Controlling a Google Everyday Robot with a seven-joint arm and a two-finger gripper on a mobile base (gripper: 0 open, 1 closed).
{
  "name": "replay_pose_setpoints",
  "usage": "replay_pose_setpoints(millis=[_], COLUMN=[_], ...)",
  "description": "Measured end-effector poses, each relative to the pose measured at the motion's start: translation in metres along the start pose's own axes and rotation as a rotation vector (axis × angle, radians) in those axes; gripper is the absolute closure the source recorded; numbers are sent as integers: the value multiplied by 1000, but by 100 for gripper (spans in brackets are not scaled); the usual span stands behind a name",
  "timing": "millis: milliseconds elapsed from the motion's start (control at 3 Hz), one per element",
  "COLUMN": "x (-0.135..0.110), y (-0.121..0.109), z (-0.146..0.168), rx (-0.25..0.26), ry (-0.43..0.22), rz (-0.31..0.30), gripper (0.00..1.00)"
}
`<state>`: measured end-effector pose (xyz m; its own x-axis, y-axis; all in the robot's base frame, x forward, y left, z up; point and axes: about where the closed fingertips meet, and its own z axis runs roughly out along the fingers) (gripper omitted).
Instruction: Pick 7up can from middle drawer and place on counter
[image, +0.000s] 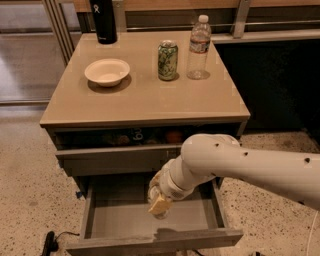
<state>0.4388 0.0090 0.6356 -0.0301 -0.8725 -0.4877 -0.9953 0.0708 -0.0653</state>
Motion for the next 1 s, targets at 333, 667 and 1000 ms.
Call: replay_pose_setpoints(millis=[333, 667, 1000], x=[-18, -36, -57], y=[-1, -5, -15], z=[-28, -66, -133], rx=[7, 31, 93], ry=[4, -5, -16], rz=[-2, 0, 1], gripper=[100, 100, 100])
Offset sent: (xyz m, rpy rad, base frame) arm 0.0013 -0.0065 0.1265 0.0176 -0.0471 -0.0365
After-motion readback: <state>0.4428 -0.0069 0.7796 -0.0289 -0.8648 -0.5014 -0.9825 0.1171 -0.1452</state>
